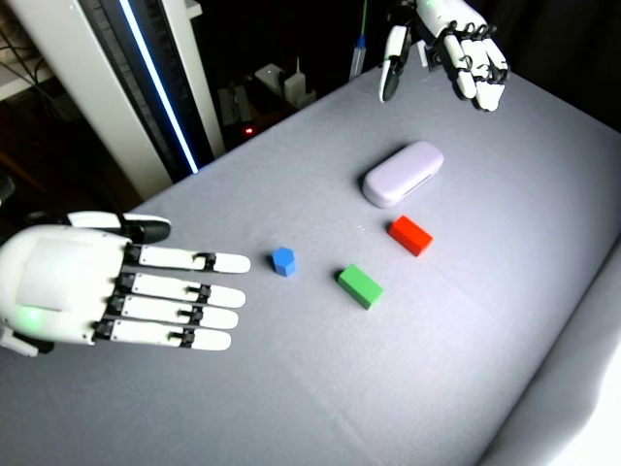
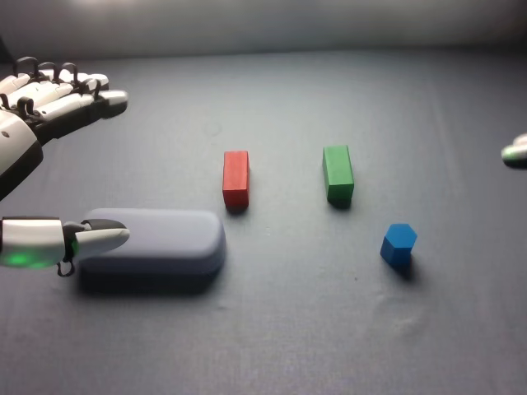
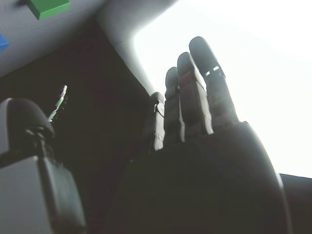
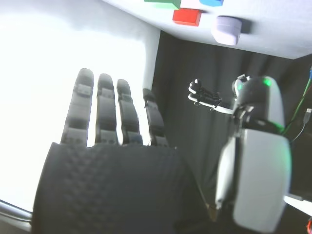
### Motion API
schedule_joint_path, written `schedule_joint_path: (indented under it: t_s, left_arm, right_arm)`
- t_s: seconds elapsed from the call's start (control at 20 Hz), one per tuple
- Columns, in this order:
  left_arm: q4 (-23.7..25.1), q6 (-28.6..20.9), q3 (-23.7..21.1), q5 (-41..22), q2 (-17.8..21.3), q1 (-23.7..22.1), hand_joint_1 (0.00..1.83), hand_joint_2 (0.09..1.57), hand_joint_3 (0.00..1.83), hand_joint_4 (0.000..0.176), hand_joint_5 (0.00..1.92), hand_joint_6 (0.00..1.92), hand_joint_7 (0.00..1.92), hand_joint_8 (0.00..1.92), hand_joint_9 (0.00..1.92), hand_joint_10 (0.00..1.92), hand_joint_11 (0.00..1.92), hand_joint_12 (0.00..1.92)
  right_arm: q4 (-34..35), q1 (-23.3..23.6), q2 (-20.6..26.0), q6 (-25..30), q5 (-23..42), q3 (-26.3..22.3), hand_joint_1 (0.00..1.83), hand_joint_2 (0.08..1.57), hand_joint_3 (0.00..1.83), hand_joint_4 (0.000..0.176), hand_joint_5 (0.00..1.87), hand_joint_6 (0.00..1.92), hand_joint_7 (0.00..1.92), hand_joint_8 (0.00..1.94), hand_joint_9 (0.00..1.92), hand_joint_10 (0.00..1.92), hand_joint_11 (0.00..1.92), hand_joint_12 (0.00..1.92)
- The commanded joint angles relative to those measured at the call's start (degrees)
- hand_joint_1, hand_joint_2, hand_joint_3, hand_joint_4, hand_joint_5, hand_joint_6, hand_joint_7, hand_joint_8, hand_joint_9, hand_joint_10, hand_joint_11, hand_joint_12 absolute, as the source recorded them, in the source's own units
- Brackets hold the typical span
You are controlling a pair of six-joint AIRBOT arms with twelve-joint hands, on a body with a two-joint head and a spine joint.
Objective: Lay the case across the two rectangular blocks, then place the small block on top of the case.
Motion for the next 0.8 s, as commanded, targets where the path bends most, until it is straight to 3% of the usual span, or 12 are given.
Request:
schedule_joint_path:
  t_s: [0.0, 0.15, 0.25, 0.35, 0.5, 0.6, 0.65, 0.7, 0.75]
  left_arm:
    - [-0.28, -0.17, 0.33, -6.86, 0.11, -0.43, 0.68, 0.93, 0.01, 0.000, 0.33, 0.00, 0.19, 0.00, 0.15, 0.02, 0.00, 0.41]
    - [-0.25, -0.17, 0.37, -6.77, 0.10, -0.43, 0.63, 0.93, 0.00, 0.000, 0.31, 0.00, 0.19, 0.00, 0.17, 0.01, 0.00, 0.47]
    - [0.00, -0.17, 0.53, -6.09, 0.08, -0.52, 0.67, 0.91, 0.00, 0.026, 0.31, 0.00, 0.20, 0.01, 0.17, 0.01, 0.00, 0.42]
    - [0.75, -0.16, 1.00, -3.68, -0.10, -1.05, 0.70, 0.85, 0.00, 0.075, 0.30, 0.00, 0.21, 0.00, 0.20, 0.01, 0.00, 0.49]
    - [2.40, -0.17, 2.40, 2.07, -0.65, -1.93, 0.67, 0.82, 0.00, 0.079, 0.28, 0.00, 0.25, 0.00, 0.26, 0.01, 0.00, 0.71]
    - [3.44, -0.17, 3.16, 5.77, -0.82, -2.46, 0.76, 0.82, 0.00, 0.083, 0.25, 0.00, 0.21, 0.00, 0.20, 0.00, 0.00, 0.56]
    - [4.21, -0.17, 3.88, 8.63, -1.12, -3.03, 0.80, 0.80, 0.00, 0.080, 0.25, 0.00, 0.22, 0.00, 0.21, 0.00, 0.00, 0.62]
    - [4.93, -0.16, 4.47, 10.91, -1.46, -3.72, 0.79, 0.79, 0.00, 0.096, 0.21, 0.00, 0.19, 0.00, 0.19, 0.00, 0.00, 0.57]
    - [5.74, -0.16, 5.24, 13.34, -1.99, -4.55, 0.79, 0.79, 0.00, 0.096, 0.21, 0.00, 0.19, 0.00, 0.19, 0.00, 0.00, 0.57]
  right_arm:
    - [1.89, 0.67, 0.13, 0.22, 6.53, 0.26, 0.70, 1.30, 0.00, 0.000, 0.48, 0.00, 0.44, 0.00, 0.45, 0.02, 0.22, 0.73]
    - [1.80, 0.67, 0.13, 0.22, 6.39, 0.28, 0.70, 1.31, 0.00, 0.000, 0.47, 0.00, 0.44, 0.00, 0.44, 0.01, 0.20, 0.73]
    - [1.76, 0.67, 0.11, 0.22, 6.34, 0.34, 0.71, 1.31, 0.00, 0.000, 0.47, 0.00, 0.44, 0.00, 0.45, 0.01, 0.21, 0.74]
    - [1.64, 0.68, 0.08, 0.22, 6.21, 0.38, 0.68, 1.31, 0.00, 0.000, 0.48, 0.00, 0.44, 0.00, 0.46, 0.01, 0.21, 0.73]
    - [1.22, 0.95, 0.04, 0.22, 6.03, 0.43, 0.64, 1.32, 0.00, 0.000, 0.46, 0.00, 0.43, 0.00, 0.45, 0.00, 0.20, 0.72]
    - [0.91, 1.27, 0.03, 0.22, 5.83, 0.48, 0.64, 1.31, 0.00, 0.000, 0.47, 0.00, 0.43, 0.00, 0.45, 0.00, 0.21, 0.71]
    - [0.77, 1.44, -0.02, 0.22, 5.66, 0.53, 0.65, 1.32, 0.00, 0.000, 0.47, 0.00, 0.42, 0.00, 0.44, 0.00, 0.20, 0.71]
    - [0.71, 1.46, -0.08, 0.22, 5.54, 0.58, 0.66, 1.31, 0.00, 0.000, 0.47, 0.00, 0.43, 0.00, 0.45, 0.00, 0.21, 0.72]
    - [0.66, 1.48, -0.14, 0.22, 5.40, 0.63, 0.66, 1.31, 0.00, 0.000, 0.47, 0.00, 0.43, 0.00, 0.45, 0.00, 0.21, 0.72]
